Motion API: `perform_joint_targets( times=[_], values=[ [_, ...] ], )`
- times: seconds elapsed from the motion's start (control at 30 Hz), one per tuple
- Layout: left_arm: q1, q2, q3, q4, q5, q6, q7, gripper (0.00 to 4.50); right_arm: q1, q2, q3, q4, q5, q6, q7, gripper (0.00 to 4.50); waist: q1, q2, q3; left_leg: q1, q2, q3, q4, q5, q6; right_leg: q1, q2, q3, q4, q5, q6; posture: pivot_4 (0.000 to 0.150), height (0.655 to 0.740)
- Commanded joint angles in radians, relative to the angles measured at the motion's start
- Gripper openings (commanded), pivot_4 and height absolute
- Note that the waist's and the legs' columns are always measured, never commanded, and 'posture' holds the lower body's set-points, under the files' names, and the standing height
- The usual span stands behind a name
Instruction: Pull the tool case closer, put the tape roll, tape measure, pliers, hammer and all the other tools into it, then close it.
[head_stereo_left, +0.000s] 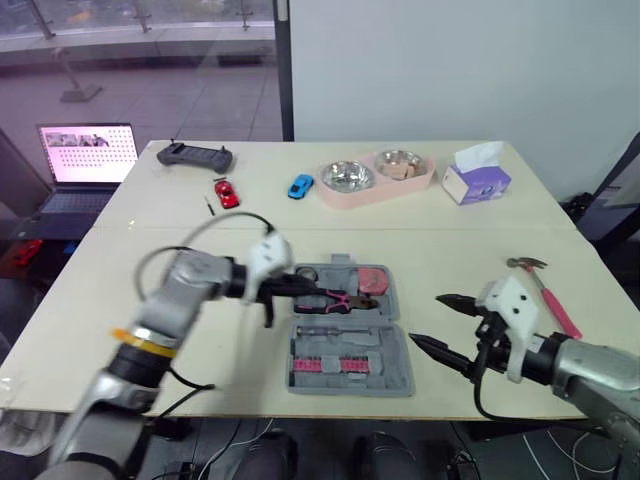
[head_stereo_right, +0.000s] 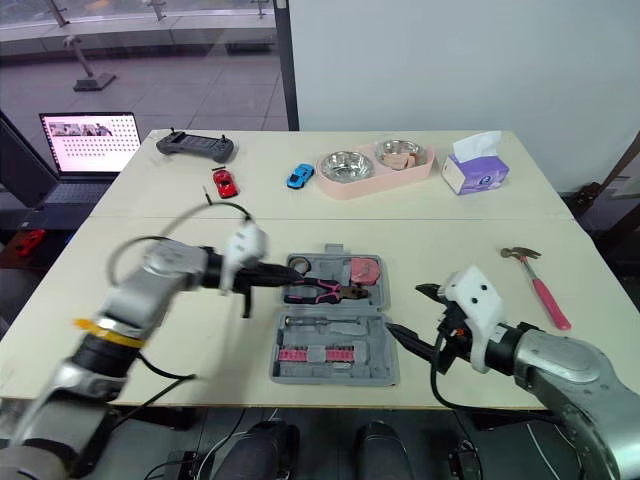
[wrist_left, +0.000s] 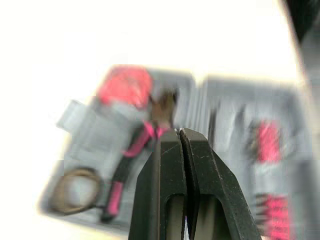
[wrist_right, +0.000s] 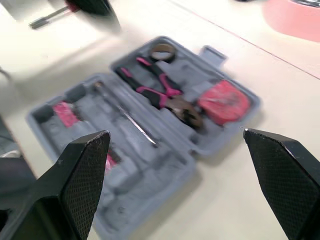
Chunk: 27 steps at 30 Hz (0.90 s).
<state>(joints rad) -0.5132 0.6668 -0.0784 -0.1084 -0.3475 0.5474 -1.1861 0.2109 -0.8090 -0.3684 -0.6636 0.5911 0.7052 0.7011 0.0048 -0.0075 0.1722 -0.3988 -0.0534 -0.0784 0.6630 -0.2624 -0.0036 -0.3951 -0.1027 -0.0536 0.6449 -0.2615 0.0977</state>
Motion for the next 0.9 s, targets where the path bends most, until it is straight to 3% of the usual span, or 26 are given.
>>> perform_joint_targets(
  times=[0.03,0.2,0.37,0.47,0.7,0.9],
  values=[
    [0.147,0.101,0.156,-0.019,-0.042,0.036,0.01,0.09,0.038,-0.003,-0.103,0.074,-0.038,-0.081,0.031,4.5,0.0,0.003,0.0,0.0,0.0,0.0,0.0,0.0,0.0,0.0,0.0,0.0,0.0,0.0,0.0,0.15,0.74],
    [0.442,0.216,0.383,0.128,0.025,-0.188,0.044,0.09,0.138,0.023,-0.245,0.221,-0.071,-0.173,0.079,4.5,0.011,0.003,0.002,0.002,0.0,0.001,-0.002,0.0,0.0,0.001,-0.002,0.002,-0.001,-0.002,-0.004,0.15,0.74],
    [0.632,0.238,0.516,0.263,0.059,-0.39,0.078,0.09,0.218,0.044,-0.326,0.319,-0.085,-0.251,0.126,4.5,0.016,0.004,0.002,0.002,0.0,0.001,-0.008,0.0,0.0,0.001,-0.005,0.002,-0.013,-0.003,-0.006,0.15,0.74],
    [0.663,0.24,0.552,0.335,0.041,-0.423,0.07,0.91,0.245,0.058,-0.354,0.329,-0.047,-0.258,0.165,4.5,0.025,0.004,0.002,0.003,0.0,0.004,-0.008,-0.001,-0.001,0.001,-0.008,0.002,-0.015,-0.002,-0.006,0.15,0.74],
    [0.759,0.235,0.657,0.511,0.025,-0.583,0.069,4.44,0.318,0.067,-0.444,0.446,-0.054,-0.303,0.213,4.5,0.034,0.002,0.001,0.002,0.0,0.011,-0.017,-0.002,0.001,-0.002,-0.012,0.004,-0.018,-0.003,-0.006,0.15,0.74],
    [0.747,0.236,0.638,0.509,0.023,-0.593,0.053,4.44,0.311,0.069,-0.423,0.424,-0.053,-0.296,0.206,4.5,0.033,0.004,0.0,0.002,0.0,0.012,-0.016,-0.002,0.0,-0.002,-0.013,0.004,-0.017,-0.002,-0.006,0.15,0.74]
  ],
)
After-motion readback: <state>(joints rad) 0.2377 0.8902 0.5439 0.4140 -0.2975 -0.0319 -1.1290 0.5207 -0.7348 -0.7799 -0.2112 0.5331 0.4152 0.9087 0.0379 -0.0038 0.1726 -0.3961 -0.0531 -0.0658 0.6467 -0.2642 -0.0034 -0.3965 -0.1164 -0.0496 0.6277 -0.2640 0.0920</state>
